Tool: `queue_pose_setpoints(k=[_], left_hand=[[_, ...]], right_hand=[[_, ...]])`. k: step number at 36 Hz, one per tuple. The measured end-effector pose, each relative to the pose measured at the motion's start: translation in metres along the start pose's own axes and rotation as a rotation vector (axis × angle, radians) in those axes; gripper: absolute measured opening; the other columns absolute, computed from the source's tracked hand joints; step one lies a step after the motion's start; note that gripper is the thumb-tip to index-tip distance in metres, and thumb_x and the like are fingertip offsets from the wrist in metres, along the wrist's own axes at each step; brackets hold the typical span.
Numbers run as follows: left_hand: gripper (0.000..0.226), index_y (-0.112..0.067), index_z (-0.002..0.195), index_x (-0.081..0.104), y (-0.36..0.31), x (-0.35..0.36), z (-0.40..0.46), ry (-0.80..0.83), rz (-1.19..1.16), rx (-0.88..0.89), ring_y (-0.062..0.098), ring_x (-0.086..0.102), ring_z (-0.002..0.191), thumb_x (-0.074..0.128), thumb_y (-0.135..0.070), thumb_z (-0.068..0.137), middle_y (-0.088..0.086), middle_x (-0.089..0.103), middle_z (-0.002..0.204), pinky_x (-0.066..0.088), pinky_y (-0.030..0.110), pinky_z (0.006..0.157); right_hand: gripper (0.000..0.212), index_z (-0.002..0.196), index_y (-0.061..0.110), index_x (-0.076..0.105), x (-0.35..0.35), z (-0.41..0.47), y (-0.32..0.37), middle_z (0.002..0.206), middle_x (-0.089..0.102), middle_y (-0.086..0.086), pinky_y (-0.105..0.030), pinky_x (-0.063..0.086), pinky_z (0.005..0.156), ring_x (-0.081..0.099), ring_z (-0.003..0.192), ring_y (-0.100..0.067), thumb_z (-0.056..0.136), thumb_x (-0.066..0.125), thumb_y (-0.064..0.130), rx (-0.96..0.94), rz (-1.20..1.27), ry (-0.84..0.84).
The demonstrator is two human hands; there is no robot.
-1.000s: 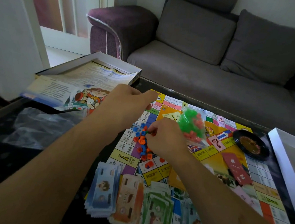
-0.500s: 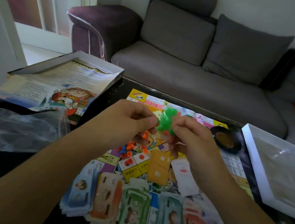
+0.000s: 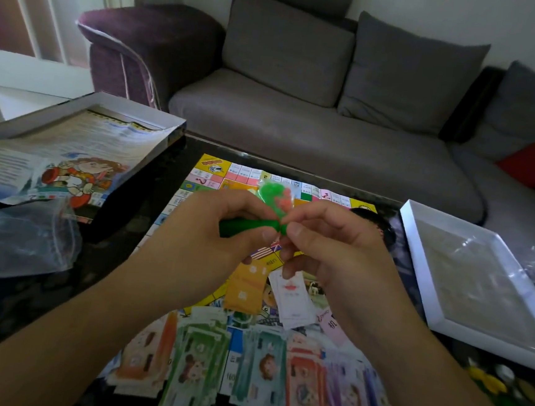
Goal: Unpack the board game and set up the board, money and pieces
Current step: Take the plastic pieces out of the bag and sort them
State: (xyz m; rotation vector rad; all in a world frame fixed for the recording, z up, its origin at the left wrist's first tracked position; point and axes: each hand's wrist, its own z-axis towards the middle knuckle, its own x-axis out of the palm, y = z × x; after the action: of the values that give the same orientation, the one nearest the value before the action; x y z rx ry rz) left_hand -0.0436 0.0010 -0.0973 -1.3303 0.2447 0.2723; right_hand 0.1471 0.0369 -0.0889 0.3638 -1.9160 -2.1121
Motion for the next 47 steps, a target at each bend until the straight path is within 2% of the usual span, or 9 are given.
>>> queue_pose_setpoints(k=[6, 10, 15, 19, 26, 33, 40, 43, 47], left_hand=[[0.012, -0.032, 0.101, 0.076, 0.002, -0.001, -0.001, -0.022, 0.097, 0.106, -0.001, 0.066, 0.078, 0.072, -0.023, 0.094, -0.027, 0.068, 0.083, 0.05, 0.01, 0.061], [0.016, -0.037, 0.104, 0.075, 0.002, -0.005, -0.001, -0.008, 0.176, 0.157, -0.009, 0.064, 0.084, 0.072, -0.025, 0.093, -0.036, 0.065, 0.092, 0.049, 0.006, 0.061], [0.017, -0.04, 0.103, 0.074, 0.004, -0.011, -0.001, 0.02, 0.26, 0.213, -0.006, 0.065, 0.09, 0.073, -0.027, 0.092, -0.031, 0.067, 0.1, 0.05, 0.007, 0.07], [0.017, -0.036, 0.105, 0.075, 0.006, -0.015, -0.002, 0.044, 0.296, 0.248, -0.008, 0.065, 0.086, 0.074, -0.028, 0.091, -0.028, 0.068, 0.097, 0.05, 0.006, 0.066], [0.021, -0.035, 0.112, 0.074, 0.008, -0.017, -0.001, 0.066, 0.471, 0.363, 0.003, 0.066, 0.089, 0.075, -0.028, 0.092, -0.019, 0.071, 0.097, 0.057, 0.034, 0.079], [0.018, -0.029, 0.112, 0.074, 0.01, -0.016, -0.001, 0.047, 0.523, 0.452, 0.003, 0.064, 0.089, 0.072, -0.029, 0.094, -0.016, 0.071, 0.098, 0.059, 0.037, 0.078], [0.014, -0.032, 0.11, 0.073, 0.011, -0.014, -0.003, 0.023, 0.466, 0.395, -0.002, 0.064, 0.089, 0.071, -0.033, 0.096, -0.022, 0.068, 0.095, 0.053, 0.019, 0.079], [0.012, -0.033, 0.106, 0.07, 0.01, -0.01, -0.006, 0.032, 0.412, 0.34, -0.003, 0.064, 0.088, 0.072, -0.029, 0.094, -0.022, 0.067, 0.094, 0.052, 0.02, 0.077], [0.014, -0.034, 0.107, 0.069, 0.01, -0.007, -0.007, 0.059, 0.381, 0.287, 0.001, 0.066, 0.093, 0.072, -0.028, 0.095, -0.02, 0.068, 0.096, 0.056, 0.027, 0.081]], right_hand=[[0.014, 0.106, 0.005, 0.07, -0.002, 0.001, 0.003, 0.088, 0.075, -0.014, -0.039, 0.061, 0.071, 0.074, 0.077, -0.027, 0.094, 0.069, -0.003, 0.012, -0.104, -0.031], [0.009, 0.097, 0.001, 0.072, -0.004, 0.001, 0.005, 0.08, 0.076, -0.014, -0.036, 0.06, 0.07, 0.074, 0.072, -0.028, 0.09, 0.073, -0.005, -0.003, -0.165, 0.012], [0.01, 0.096, 0.003, 0.074, -0.002, 0.0, 0.004, 0.08, 0.077, -0.012, -0.034, 0.06, 0.071, 0.075, 0.072, -0.028, 0.089, 0.075, -0.003, -0.004, -0.2, 0.014], [0.011, 0.095, 0.006, 0.074, 0.0, 0.0, 0.003, 0.08, 0.078, -0.009, -0.034, 0.061, 0.072, 0.075, 0.071, -0.026, 0.089, 0.076, -0.003, 0.002, -0.226, 0.023], [0.01, 0.092, 0.004, 0.072, 0.0, 0.0, 0.0, 0.076, 0.077, -0.01, -0.033, 0.058, 0.069, 0.073, 0.066, -0.023, 0.089, 0.075, -0.005, 0.023, -0.239, 0.035], [0.006, 0.093, 0.002, 0.072, 0.0, 0.001, -0.004, 0.074, 0.075, -0.012, -0.034, 0.058, 0.067, 0.07, 0.065, -0.025, 0.091, 0.073, -0.004, 0.023, -0.221, 0.046], [0.008, 0.089, 0.003, 0.073, 0.003, 0.0, -0.009, 0.07, 0.072, -0.012, -0.029, 0.055, 0.061, 0.066, 0.059, -0.022, 0.091, 0.071, -0.004, 0.022, -0.097, 0.039], [0.003, 0.089, 0.0, 0.072, 0.004, 0.0, -0.011, 0.07, 0.071, -0.015, -0.028, 0.054, 0.059, 0.065, 0.06, -0.021, 0.086, 0.072, 0.001, 0.036, -0.016, 0.047], [0.016, 0.088, 0.0, 0.071, 0.005, -0.002, -0.011, 0.072, 0.07, -0.016, -0.027, 0.054, 0.058, 0.066, 0.061, -0.021, 0.076, 0.074, 0.009, 0.068, 0.051, 0.053]])
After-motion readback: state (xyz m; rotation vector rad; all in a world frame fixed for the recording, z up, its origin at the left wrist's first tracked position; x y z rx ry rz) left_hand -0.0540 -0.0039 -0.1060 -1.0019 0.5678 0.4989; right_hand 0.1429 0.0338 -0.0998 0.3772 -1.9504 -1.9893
